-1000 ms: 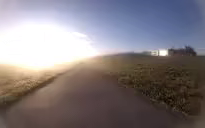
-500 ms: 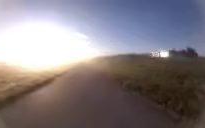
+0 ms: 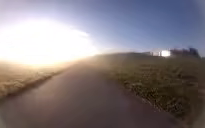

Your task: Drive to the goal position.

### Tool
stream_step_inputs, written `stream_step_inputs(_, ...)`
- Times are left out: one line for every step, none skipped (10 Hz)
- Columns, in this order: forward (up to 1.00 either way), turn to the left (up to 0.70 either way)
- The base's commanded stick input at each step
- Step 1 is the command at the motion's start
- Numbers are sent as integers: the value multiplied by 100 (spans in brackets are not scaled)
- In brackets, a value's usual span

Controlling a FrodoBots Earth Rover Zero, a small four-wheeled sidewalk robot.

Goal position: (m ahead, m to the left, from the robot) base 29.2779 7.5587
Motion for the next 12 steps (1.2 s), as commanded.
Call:
stream_step_inputs(85, 0)
stream_step_inputs(85, 0)
stream_step_inputs(85, 4)
stream_step_inputs(85, 21)
stream_step_inputs(85, 31)
stream_step_inputs(85, 16)
stream_step_inputs(85, 0)
stream_step_inputs(85, 0)
stream_step_inputs(85, 0)
stream_step_inputs(85, 23)
stream_step_inputs(85, 8)
stream_step_inputs(85, 0)
